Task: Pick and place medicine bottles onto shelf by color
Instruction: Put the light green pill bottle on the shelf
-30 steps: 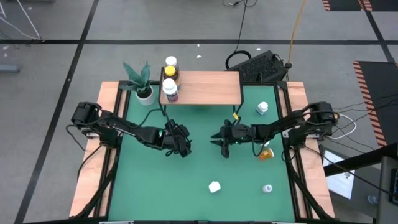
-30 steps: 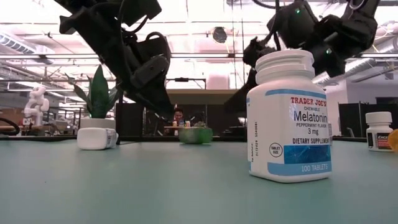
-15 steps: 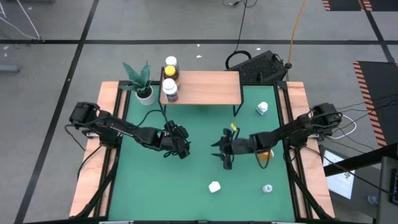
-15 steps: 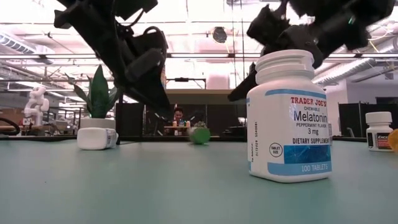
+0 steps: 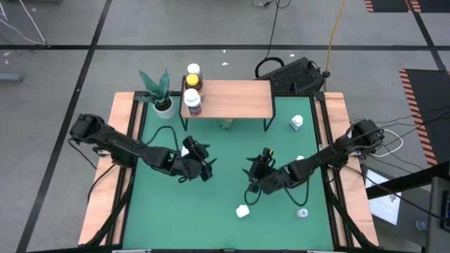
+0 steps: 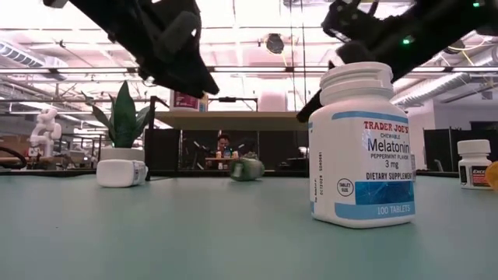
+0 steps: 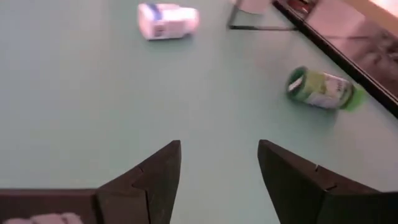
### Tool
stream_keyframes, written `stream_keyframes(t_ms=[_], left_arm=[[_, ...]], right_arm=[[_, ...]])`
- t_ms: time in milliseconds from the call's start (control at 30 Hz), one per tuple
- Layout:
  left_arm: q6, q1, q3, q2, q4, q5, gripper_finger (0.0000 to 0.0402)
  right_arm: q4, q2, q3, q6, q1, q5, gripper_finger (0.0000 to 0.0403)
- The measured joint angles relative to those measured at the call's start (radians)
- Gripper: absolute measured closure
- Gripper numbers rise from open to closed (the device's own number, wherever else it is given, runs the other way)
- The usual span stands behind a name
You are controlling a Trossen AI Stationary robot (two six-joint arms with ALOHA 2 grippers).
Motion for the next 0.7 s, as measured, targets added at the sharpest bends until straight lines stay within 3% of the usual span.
stream_keyframes(t_ms=[133,300,433,533,700], left_arm=[[0.071,-0.004,0.000,0.074,0.117,-0.014,0.0103],[0.072,0.036,0.000,0.190,0.286,-0.019,0.0103],[0.033,0.063,0.000,0.280,0.367,-0.019,0.0103],[-0.102,0.068,0.000,0.329,0.384,-0.056,0.0103],[-0.387,0.015,0.000,0.405,0.424,-0.241,0.0103]], right_arm=[[0.081,0.007,0.002,-0.139,0.055,0.022,0.0193],[0.107,0.004,0.002,-0.398,0.086,0.225,0.0193],[0.037,0.004,-0.003,-0.482,0.073,0.375,0.0193],[0.033,0.004,-0.019,-0.496,0.059,0.485,0.0193],[0.051,-0.001,-0.046,-0.428,0.057,0.614,0.0193]])
